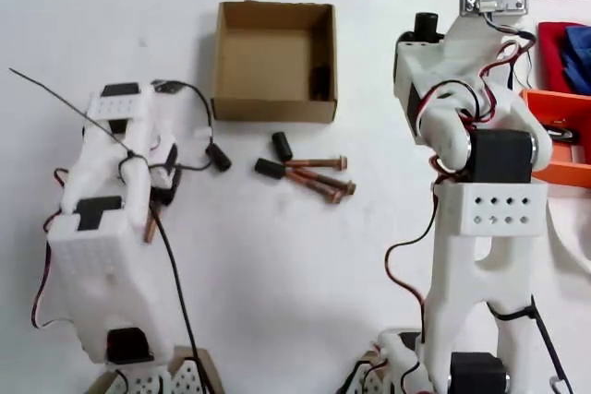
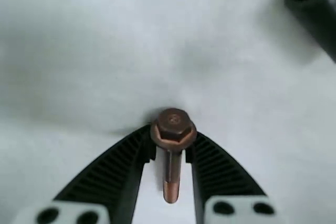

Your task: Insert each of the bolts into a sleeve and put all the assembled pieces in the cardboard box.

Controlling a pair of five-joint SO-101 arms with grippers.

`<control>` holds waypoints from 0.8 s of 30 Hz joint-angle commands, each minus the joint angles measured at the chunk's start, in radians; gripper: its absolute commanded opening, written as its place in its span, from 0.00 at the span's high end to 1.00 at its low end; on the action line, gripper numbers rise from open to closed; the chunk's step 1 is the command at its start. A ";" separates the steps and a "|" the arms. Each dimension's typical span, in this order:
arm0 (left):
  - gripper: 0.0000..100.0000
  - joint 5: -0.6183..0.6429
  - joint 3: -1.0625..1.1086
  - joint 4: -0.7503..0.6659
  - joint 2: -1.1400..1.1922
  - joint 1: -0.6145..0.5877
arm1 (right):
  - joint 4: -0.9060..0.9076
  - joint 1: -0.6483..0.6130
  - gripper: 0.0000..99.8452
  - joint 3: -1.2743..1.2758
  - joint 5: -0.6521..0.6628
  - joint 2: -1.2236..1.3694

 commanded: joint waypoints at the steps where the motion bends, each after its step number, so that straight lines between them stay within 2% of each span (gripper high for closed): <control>1: 0.88 0.000 -0.044 -0.006 0.026 0.014 | -0.025 -0.001 0.98 -0.008 0.000 -0.005; 8: 0.90 -0.003 -0.044 -0.005 0.035 0.015 | -0.025 -0.001 0.98 -0.008 0.000 -0.005; 11: 0.98 0.003 -0.044 -0.002 0.028 0.015 | -0.025 -0.001 0.98 -0.008 0.000 -0.005; 13: 0.97 0.003 -0.050 0.017 0.023 0.017 | -0.025 -0.001 0.98 -0.008 -0.002 -0.010; 19: 0.97 0.005 -0.222 0.218 -0.063 0.018 | -0.025 -0.001 0.98 -0.008 -0.003 -0.015; 22: 0.97 0.005 -0.332 0.324 -0.172 0.017 | -0.022 -0.004 0.98 -0.008 -0.003 -0.015; 24: 0.97 0.008 -0.344 0.338 -0.284 0.017 | -0.022 -0.004 0.98 -0.008 -0.005 -0.015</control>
